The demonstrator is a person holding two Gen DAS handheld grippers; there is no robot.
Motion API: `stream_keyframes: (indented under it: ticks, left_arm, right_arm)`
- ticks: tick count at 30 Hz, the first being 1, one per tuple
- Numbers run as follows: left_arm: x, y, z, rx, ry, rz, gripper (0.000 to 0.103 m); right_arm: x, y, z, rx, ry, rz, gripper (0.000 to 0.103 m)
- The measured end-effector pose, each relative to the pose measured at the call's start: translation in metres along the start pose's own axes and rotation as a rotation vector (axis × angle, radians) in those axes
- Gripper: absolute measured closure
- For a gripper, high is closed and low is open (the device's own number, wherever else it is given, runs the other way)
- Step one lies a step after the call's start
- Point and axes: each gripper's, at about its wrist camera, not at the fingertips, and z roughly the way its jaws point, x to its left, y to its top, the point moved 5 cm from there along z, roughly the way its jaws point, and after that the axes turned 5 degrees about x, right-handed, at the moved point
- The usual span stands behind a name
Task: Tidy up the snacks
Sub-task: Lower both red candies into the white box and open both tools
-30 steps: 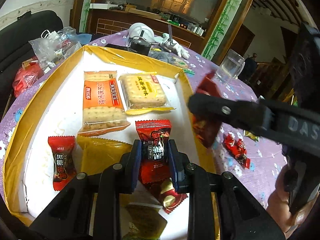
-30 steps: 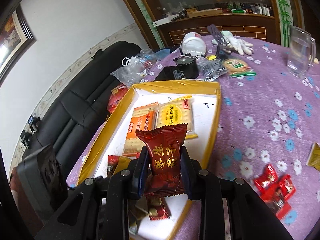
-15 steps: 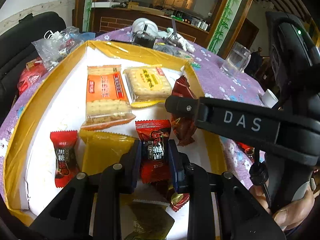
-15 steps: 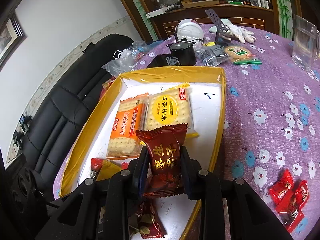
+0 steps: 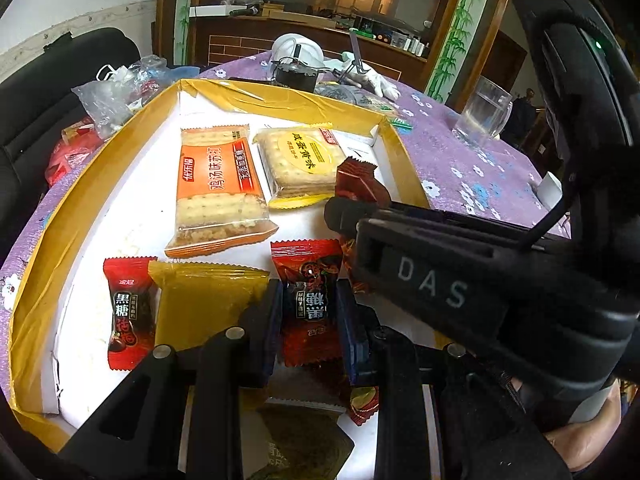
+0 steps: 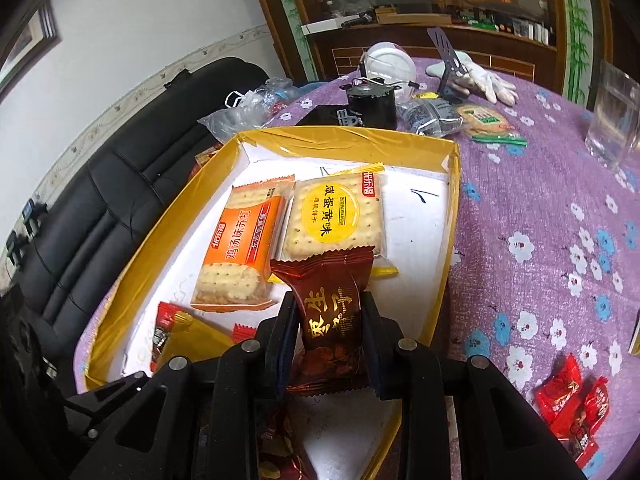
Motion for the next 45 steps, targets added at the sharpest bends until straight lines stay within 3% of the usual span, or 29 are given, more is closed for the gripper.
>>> stream_keyframes:
  ticks: [10,45]
  left_arm:
    - [0.0011,-0.0002,-0.0004,-0.004,0.003,0.0,0.079]
    - [0.002,-0.0006,-0.0012,-0.011,0.008,0.002,0.079]
  right_arm:
    - [0.0038,-0.0023,0.0014,-0.021,-0.039,-0.041,0.072]
    - [0.0033,-0.0027,0.0013,-0.022,-0.031,-0.035,0.071]
